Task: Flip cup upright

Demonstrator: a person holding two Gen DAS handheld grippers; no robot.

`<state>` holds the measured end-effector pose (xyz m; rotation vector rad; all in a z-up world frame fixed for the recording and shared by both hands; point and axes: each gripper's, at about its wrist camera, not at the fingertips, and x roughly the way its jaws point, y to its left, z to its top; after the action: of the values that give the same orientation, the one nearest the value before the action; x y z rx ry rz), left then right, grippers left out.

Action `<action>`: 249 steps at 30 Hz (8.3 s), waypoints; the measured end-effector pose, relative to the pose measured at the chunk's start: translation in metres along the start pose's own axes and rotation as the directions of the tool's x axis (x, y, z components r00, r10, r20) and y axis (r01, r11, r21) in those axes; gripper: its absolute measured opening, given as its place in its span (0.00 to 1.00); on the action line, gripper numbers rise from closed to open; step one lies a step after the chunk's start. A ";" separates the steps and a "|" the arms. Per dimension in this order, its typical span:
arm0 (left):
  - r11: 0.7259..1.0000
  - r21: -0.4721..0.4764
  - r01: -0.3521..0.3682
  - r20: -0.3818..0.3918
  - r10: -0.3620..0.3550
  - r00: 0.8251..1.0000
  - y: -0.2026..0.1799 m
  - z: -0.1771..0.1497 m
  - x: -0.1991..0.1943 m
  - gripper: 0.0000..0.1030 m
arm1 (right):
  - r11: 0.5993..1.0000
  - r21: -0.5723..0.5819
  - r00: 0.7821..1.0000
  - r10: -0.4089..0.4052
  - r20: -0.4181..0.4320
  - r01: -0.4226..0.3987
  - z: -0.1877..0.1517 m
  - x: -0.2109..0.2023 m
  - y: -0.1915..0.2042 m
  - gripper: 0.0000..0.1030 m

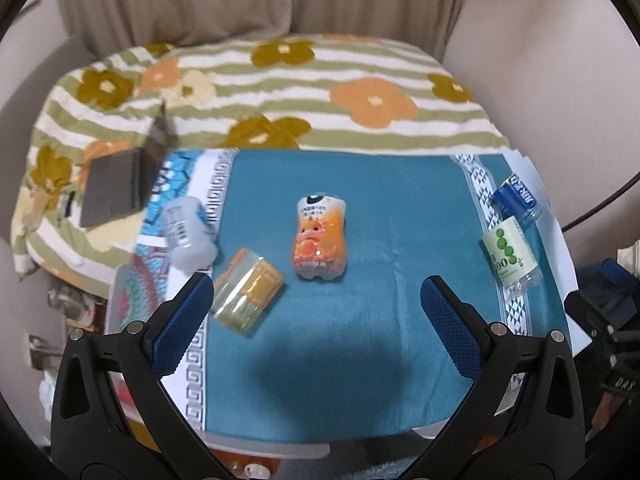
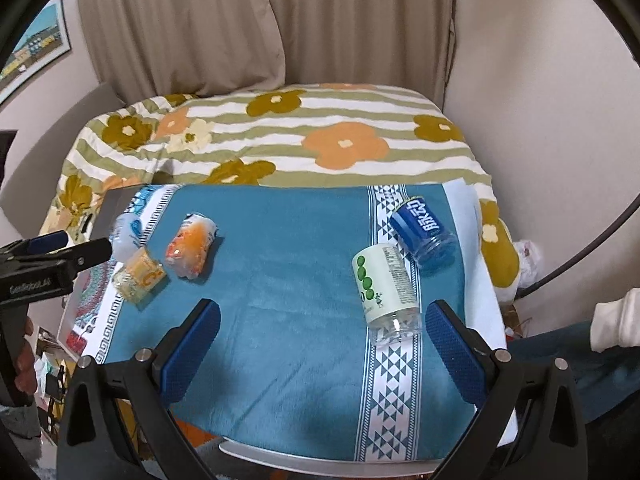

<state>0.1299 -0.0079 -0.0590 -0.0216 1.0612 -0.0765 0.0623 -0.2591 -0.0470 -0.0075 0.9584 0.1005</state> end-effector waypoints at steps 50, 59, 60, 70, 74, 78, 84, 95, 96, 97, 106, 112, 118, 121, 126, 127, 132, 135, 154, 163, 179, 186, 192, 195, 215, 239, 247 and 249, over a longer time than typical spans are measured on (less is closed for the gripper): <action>0.976 0.071 0.206 -0.409 -0.160 0.898 -0.021 0.037 0.158 0.64 | 0.987 0.122 0.976 -0.083 -0.201 0.109 0.033 0.107 0.023 1.00; 0.976 0.062 0.208 -0.356 -0.174 0.918 -0.057 0.009 0.114 0.64 | 0.991 0.111 0.987 -0.056 -0.153 0.074 0.014 0.070 0.003 1.00; 0.976 0.062 0.209 -0.355 -0.174 0.918 -0.060 0.004 0.111 0.64 | 0.992 0.107 0.988 -0.054 -0.147 0.070 0.011 0.066 0.001 1.00; 0.982 0.055 0.183 -0.377 -0.149 0.914 -0.096 -0.059 0.114 0.64 | 0.997 0.066 0.988 -0.018 -0.151 0.029 -0.034 0.051 -0.027 1.00; 0.985 0.047 0.164 -0.396 -0.132 0.909 -0.100 -0.078 0.127 0.64 | 0.998 0.067 0.985 -0.005 -0.171 0.016 -0.052 0.056 -0.035 1.00; 0.987 0.049 0.155 -0.378 -0.126 0.917 -0.103 -0.082 0.132 0.64 | 0.997 0.073 0.983 0.009 -0.184 0.005 -0.065 0.060 -0.041 1.00; 0.987 0.050 0.151 -0.355 -0.124 0.927 -0.108 -0.080 0.133 0.65 | 0.995 0.099 0.981 0.031 -0.192 -0.013 -0.077 0.061 -0.049 1.00; 0.990 0.047 0.134 -0.319 -0.113 0.941 -0.113 -0.074 0.123 0.97 | 0.994 0.107 0.982 0.028 -0.188 -0.008 -0.081 0.057 -0.056 1.00; 0.990 0.045 0.133 -0.317 -0.112 0.942 -0.111 -0.075 0.122 0.97 | 0.994 0.107 0.982 0.030 -0.187 -0.010 -0.081 0.057 -0.056 1.00; 0.991 0.044 0.130 -0.314 -0.109 0.943 -0.110 -0.076 0.119 0.97 | 0.994 0.107 0.982 0.032 -0.187 -0.012 -0.081 0.056 -0.057 1.00; 0.995 -0.033 0.093 -0.230 -0.099 0.968 -0.086 -0.067 0.063 0.97 | 0.996 0.062 0.984 0.074 -0.160 -0.065 -0.055 0.038 -0.060 1.00; 0.996 -0.066 0.054 -0.156 -0.063 0.986 -0.057 -0.066 0.028 1.00 | 0.990 0.017 0.971 0.143 -0.192 -0.143 -0.022 0.034 -0.044 1.00; 0.992 -0.120 0.042 -0.142 -0.059 0.988 -0.005 -0.074 0.018 1.00 | 0.977 -0.013 0.942 0.202 -0.269 -0.213 0.000 0.056 -0.007 1.00; 0.992 -0.123 0.004 -0.150 -0.022 0.988 0.016 -0.080 0.021 1.00 | 0.965 0.018 0.913 0.253 -0.320 -0.261 0.008 0.073 0.009 1.00; 0.991 -0.130 -0.008 -0.198 -0.018 0.980 0.052 -0.089 0.037 1.00 | 0.940 0.111 0.834 0.339 -0.435 -0.323 0.015 0.113 0.033 1.00; 0.992 -0.129 -0.008 -0.203 -0.019 0.979 0.057 -0.091 0.039 1.00 | 0.937 0.124 0.823 0.347 -0.450 -0.327 0.014 0.119 0.037 1.00; 0.991 -0.132 0.031 -0.238 -0.062 0.969 0.076 -0.098 0.059 1.00 | 0.936 0.177 0.780 0.352 -0.516 -0.305 0.014 0.149 0.049 0.94; 0.991 -0.120 0.052 -0.267 -0.083 0.960 0.079 -0.102 0.072 1.00 | 0.925 0.229 0.748 0.379 -0.544 -0.302 0.012 0.164 0.048 0.87; 0.987 -0.100 0.125 -0.312 -0.150 0.938 0.078 -0.086 0.110 1.00 | 0.907 0.326 0.652 0.419 -0.632 -0.267 0.005 0.206 0.046 0.51; 0.989 -0.074 0.131 -0.285 -0.147 0.947 0.072 -0.075 0.094 1.00 | 0.907 0.308 0.760 0.413 -0.502 -0.289 0.021 0.165 0.038 0.48; 0.998 -0.009 0.067 -0.232 -0.067 0.970 0.069 -0.091 0.073 1.00 | 0.997 0.005 0.990 0.078 0.118 -0.079 -0.019 0.102 0.078 0.48; 0.998 -0.013 0.054 -0.230 -0.056 0.972 0.073 -0.105 0.068 1.00 | 0.997 -0.047 0.981 0.072 0.178 -0.065 -0.035 0.100 0.078 0.48; 0.998 -0.026 0.064 -0.213 -0.068 0.975 0.070 -0.107 0.058 1.00 | 0.997 -0.049 0.985 0.073 0.156 -0.066 -0.045 0.095 0.079 0.49; 0.998 -0.021 0.063 -0.206 -0.066 0.976 0.069 -0.108 0.054 1.00 | 0.997 -0.058 0.987 0.067 0.149 -0.059 -0.047 0.094 0.081 0.50; 0.999 -0.024 0.045 -0.054 -0.047 0.997 0.045 -0.099 -0.015 1.00 | 0.995 -0.011 0.985 0.096 0.141 -0.095 -0.039 0.047 0.060 0.99; 1.000 -0.010 -0.013 0.226 0.014 0.974 -0.009 -0.108 -0.114 1.00 | 0.999 0.031 0.995 -0.039 0.087 0.037 -0.042 -0.070 0.004 0.99; 1.000 0.001 -0.013 0.245 0.012 0.969 -0.017 -0.108 -0.118 1.00 | 0.999 0.040 0.995 -0.036 0.091 0.032 -0.045 -0.074 -0.001 0.99; 1.000 0.004 -0.013 0.247 0.012 0.969 -0.018 -0.109 -0.119 1.00 | 0.999 0.043 0.995 -0.036 0.092 0.032 -0.046 -0.075 -0.002 0.99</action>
<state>-0.0238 -0.0154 -0.0077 -0.0189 0.8112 -0.0633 -0.0173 -0.2697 -0.0123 0.0192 0.8670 0.0488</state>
